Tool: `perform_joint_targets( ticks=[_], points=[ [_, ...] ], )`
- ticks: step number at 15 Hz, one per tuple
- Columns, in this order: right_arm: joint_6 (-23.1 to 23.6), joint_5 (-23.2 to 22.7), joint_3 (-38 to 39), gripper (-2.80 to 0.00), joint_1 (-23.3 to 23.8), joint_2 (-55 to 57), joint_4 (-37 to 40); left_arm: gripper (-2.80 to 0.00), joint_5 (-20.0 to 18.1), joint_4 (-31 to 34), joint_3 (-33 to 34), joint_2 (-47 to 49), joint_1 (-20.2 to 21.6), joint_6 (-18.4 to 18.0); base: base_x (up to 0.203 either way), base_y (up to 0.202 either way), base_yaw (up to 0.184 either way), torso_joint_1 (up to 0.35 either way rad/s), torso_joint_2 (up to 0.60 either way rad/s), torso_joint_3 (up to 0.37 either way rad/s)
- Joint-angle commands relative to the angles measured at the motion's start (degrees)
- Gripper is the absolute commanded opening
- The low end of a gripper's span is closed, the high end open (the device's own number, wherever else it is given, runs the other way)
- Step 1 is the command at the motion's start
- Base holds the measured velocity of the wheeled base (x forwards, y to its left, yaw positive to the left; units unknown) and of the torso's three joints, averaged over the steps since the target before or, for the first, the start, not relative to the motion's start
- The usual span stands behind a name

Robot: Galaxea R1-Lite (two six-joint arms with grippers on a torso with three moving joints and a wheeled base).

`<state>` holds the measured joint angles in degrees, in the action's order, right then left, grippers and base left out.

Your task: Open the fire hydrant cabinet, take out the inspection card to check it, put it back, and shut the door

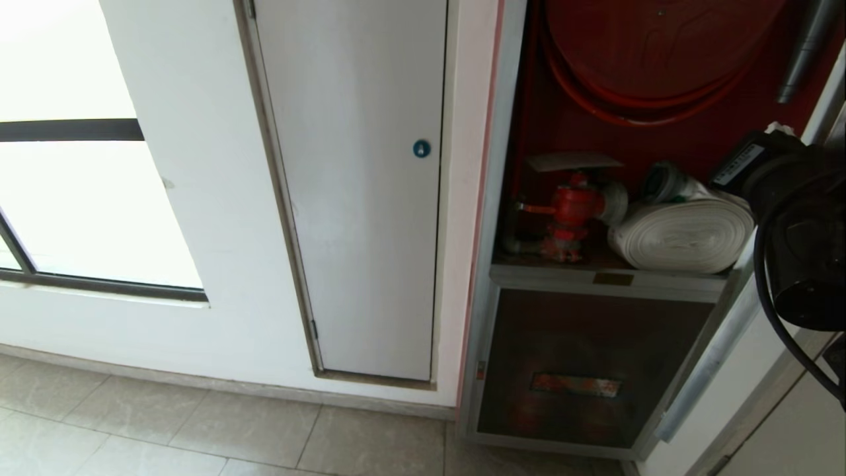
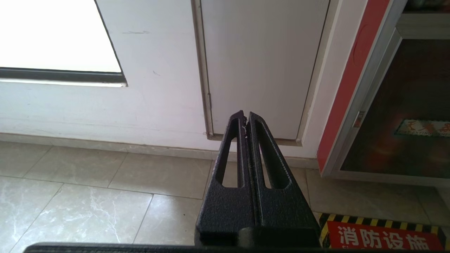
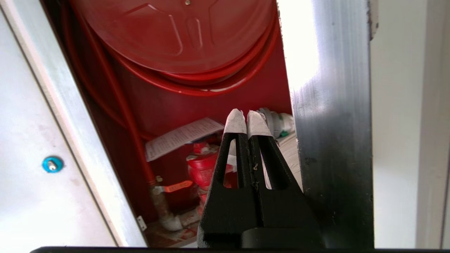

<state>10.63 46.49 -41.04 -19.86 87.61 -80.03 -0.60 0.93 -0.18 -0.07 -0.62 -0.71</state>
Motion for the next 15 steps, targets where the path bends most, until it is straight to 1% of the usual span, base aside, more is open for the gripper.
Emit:
perform_joint_targets(
  ticks=[1, 5, 7, 15],
  points=[
    [0.1, 0.2, 1.1, -2.8, 1.4, -1.5, 0.2, -2.8, 0.0, 0.0, 0.0, 0.1, 0.0, 0.0, 0.0, 0.0, 0.0, 0.0, 0.0, 0.0],
    [0.1, 0.2, 3.2, -2.8, 2.2, -3.7, 1.7, -2.8, 0.0, 0.0, 0.0, 0.1, 0.0, 0.0, 0.0, 0.0, 0.0, 0.0, 0.0, 0.0],
    [0.1, 0.1, 4.0, -2.8, 3.6, -4.5, 3.0, -2.8, 0.0, 0.0, 0.0, 0.1, 0.0, 0.0, 0.0, 0.0, 0.0, 0.0, 0.0, 0.0],
    [0.1, 0.1, 7.1, -2.8, 9.1, -7.5, 3.0, -2.8, 0.0, 0.0, 0.0, 0.1, 0.0, 0.0, 0.0, 0.0, 0.0, 0.0, 0.0, 0.0]
  ],
)
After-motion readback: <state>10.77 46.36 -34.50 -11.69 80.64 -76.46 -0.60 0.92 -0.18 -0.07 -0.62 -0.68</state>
